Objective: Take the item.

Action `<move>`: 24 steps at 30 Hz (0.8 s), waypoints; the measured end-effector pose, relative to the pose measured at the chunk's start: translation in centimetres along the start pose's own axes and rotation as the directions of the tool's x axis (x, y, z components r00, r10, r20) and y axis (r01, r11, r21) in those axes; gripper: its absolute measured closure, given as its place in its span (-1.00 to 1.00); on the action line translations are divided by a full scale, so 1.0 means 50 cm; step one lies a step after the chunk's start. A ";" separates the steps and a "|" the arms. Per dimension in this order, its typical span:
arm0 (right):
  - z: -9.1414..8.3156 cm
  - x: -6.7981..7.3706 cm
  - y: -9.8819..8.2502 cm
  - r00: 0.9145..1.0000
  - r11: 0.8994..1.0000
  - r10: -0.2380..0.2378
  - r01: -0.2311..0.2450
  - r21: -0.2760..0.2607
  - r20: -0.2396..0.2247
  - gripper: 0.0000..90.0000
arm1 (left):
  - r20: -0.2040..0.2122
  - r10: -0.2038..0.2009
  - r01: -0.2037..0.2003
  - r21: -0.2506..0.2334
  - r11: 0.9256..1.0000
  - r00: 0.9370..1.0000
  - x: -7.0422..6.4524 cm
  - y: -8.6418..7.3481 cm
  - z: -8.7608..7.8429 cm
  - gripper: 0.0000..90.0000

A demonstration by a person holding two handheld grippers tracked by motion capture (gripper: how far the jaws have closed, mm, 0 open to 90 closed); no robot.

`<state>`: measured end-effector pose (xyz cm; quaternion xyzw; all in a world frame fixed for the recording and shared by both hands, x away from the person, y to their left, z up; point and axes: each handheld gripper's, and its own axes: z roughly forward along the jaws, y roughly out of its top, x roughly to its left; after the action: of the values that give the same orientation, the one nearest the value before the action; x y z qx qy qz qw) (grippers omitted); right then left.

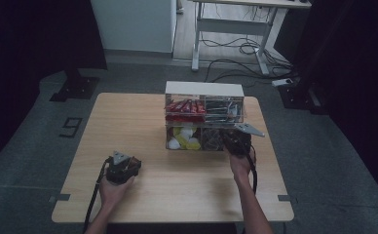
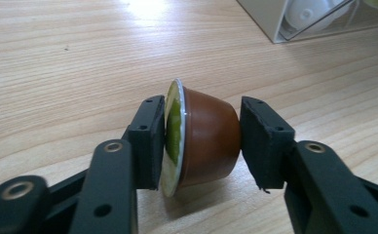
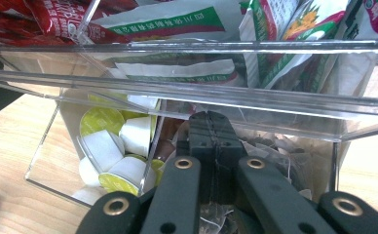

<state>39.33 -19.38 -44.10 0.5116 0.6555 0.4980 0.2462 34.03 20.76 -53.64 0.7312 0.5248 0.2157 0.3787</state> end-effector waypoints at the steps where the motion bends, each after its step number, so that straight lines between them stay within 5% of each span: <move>1: 0.000 0.000 -0.001 1.000 1.000 0.000 0.000 -0.001 0.000 0.98 | 0.002 -0.003 0.003 -0.002 1.000 1.000 0.000 -0.001 0.000 0.12; 24: -0.007 0.000 -0.013 1.000 1.000 0.003 -0.003 -0.001 -0.012 0.97 | 0.047 0.020 -0.019 -0.019 1.000 0.999 -0.013 0.000 -0.027 -0.31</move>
<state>38.75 -19.51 -44.55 0.5094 0.6559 0.5017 0.2419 32.84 20.57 -52.74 0.7377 0.5063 0.2068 0.3958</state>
